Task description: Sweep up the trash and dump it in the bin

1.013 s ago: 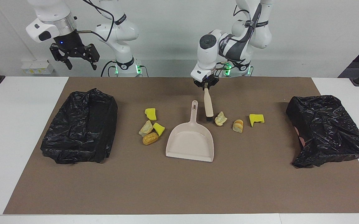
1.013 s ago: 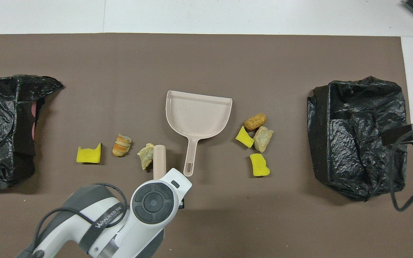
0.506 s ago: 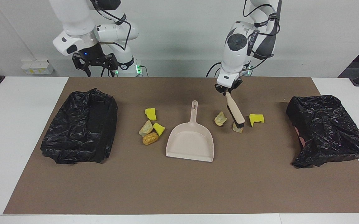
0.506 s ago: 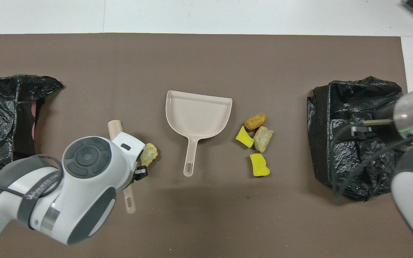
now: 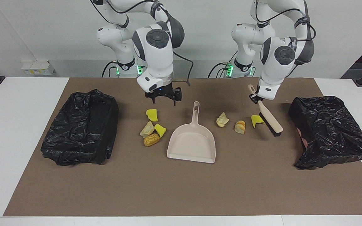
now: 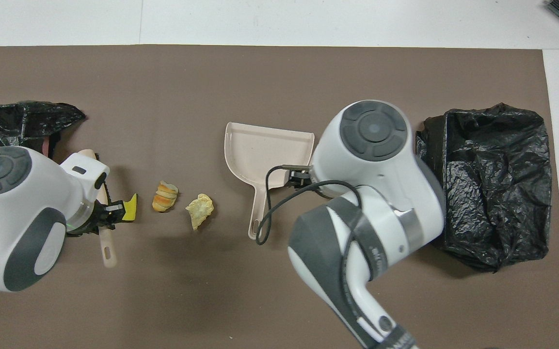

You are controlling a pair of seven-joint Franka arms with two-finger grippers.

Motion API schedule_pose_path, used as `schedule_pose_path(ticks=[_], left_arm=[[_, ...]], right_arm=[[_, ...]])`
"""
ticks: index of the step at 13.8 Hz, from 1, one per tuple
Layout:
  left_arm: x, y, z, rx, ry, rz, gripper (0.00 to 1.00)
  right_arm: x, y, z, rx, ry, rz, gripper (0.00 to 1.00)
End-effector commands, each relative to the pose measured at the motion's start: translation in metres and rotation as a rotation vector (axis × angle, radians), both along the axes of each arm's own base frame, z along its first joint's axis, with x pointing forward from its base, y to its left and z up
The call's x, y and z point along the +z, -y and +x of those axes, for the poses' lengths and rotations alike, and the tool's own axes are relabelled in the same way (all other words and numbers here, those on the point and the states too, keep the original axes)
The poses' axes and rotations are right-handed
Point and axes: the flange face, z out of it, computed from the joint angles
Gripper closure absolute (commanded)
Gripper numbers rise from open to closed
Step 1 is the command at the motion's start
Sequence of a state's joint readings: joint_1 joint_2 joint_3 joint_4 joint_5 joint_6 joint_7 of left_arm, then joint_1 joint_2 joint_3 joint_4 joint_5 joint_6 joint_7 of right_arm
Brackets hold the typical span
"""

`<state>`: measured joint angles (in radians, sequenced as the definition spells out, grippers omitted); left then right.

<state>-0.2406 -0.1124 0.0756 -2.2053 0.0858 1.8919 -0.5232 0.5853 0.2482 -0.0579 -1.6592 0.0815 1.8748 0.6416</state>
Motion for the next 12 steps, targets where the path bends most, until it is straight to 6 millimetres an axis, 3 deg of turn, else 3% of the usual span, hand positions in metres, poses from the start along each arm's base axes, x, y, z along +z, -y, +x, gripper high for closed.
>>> schedule_pose_path(ticks=[1, 3, 4, 8, 10, 12], left_arm=[[-0.009, -0.031, -0.011, 0.024, -0.018, 0.008, 1.0], [-0.017, -0.055, -0.027, 0.046, -0.027, 0.001, 1.0], [-0.027, -0.056, -0.034, 0.03, -0.04, -0.003, 1.0], [-0.062, -0.048, -0.057, 0.0, -0.017, -0.013, 1.0], [-0.061, -0.035, -0.059, -0.027, -0.014, -0.013, 1.0], [-0.061, -0.018, -0.058, -0.064, -0.002, -0.017, 1.0]], right_arm=[[-0.031, -0.044, -0.002, -0.03, 0.01, 0.059, 0.0], [-0.073, -0.091, -0.016, -0.043, 0.028, 0.061, 0.0], [-0.094, -0.106, -0.022, -0.03, 0.031, 0.059, 0.0], [-0.112, -0.096, -0.029, -0.018, 0.0, 0.033, 0.0], [-0.114, -0.093, -0.033, -0.016, -0.009, 0.027, 0.28], [-0.114, -0.094, -0.032, -0.005, -0.001, 0.03, 0.38]])
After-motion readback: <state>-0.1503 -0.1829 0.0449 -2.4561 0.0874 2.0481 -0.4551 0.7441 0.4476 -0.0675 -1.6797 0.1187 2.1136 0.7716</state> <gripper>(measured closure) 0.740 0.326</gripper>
